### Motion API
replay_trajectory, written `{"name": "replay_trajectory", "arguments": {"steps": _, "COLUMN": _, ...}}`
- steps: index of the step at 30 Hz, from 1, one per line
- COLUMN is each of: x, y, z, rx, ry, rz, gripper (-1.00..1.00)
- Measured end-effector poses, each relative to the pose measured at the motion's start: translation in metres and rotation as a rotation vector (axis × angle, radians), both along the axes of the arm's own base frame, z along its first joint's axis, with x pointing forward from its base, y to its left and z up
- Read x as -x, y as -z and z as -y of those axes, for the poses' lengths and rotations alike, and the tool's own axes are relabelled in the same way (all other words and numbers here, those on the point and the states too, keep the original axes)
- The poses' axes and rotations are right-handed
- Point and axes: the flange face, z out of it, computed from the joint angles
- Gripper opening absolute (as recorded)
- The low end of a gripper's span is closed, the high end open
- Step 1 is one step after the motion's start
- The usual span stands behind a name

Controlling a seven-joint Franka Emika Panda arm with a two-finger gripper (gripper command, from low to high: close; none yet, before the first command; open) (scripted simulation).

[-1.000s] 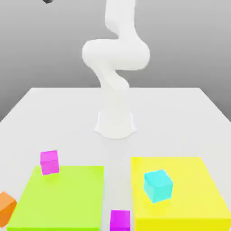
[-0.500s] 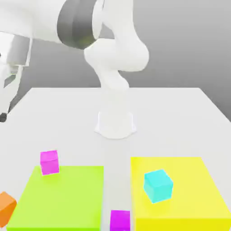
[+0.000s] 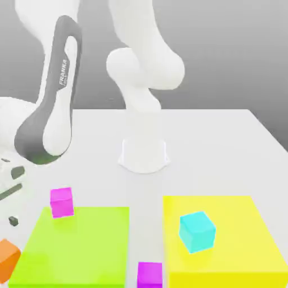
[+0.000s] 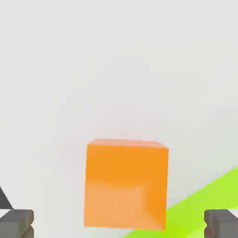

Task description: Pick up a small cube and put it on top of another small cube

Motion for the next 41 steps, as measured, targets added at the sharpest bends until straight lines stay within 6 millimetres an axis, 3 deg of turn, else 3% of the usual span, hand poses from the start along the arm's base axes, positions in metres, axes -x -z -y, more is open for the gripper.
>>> {"name": "replay_trajectory", "arguments": {"steps": 1, "x": 0.001, "y": 0.015, "z": 0.000, "rx": -0.001, "ry": 0.002, "rz": -0.001, "gripper": 0.00}}
{"name": "replay_trajectory", "arguments": {"steps": 2, "x": 0.001, "y": 0.025, "z": 0.000, "rx": -0.001, "ry": 0.004, "rz": -0.001, "gripper": -1.00}}
{"name": "replay_trajectory", "arguments": {"steps": 8, "x": 0.001, "y": 0.029, "z": 0.000, "rx": 0.000, "ry": 0.004, "rz": 0.001, "gripper": -1.00}}
{"name": "replay_trajectory", "arguments": {"steps": 10, "x": 0.001, "y": 0.014, "z": 0.000, "rx": 0.000, "ry": 0.005, "rz": 0.001, "gripper": -1.00}}
{"name": "replay_trajectory", "arguments": {"steps": 14, "x": 0.005, "y": -0.036, "z": -0.003, "rx": 0.002, "ry": -0.012, "rz": -0.003, "gripper": -1.00}}
{"name": "replay_trajectory", "arguments": {"steps": 22, "x": 0.051, "y": -0.096, "z": -0.042, "rx": 0.017, "ry": -0.217, "rz": -0.026, "gripper": -1.00}}
{"name": "replay_trajectory", "arguments": {"steps": 30, "x": 0.108, "y": -0.136, "z": -0.085, "rx": 0.009, "ry": -0.417, "rz": -0.015, "gripper": -1.00}}
{"name": "replay_trajectory", "arguments": {"steps": 33, "x": 0.127, "y": -0.138, "z": -0.098, "rx": 0.002, "ry": -0.480, "rz": -0.003, "gripper": -1.00}}
{"name": "replay_trajectory", "arguments": {"steps": 37, "x": 0.129, "y": -0.096, "z": -0.100, "rx": 0.001, "ry": -0.492, "rz": -0.002, "gripper": -1.00}}
{"name": "replay_trajectory", "arguments": {"steps": 38, "x": 0.130, "y": -0.085, "z": -0.101, "rx": 0.001, "ry": -0.493, "rz": -0.001, "gripper": 1.00}}
{"name": "replay_trajectory", "arguments": {"steps": 41, "x": 0.130, "y": -0.085, "z": -0.101, "rx": 0.001, "ry": -0.493, "rz": -0.001, "gripper": 1.00}}
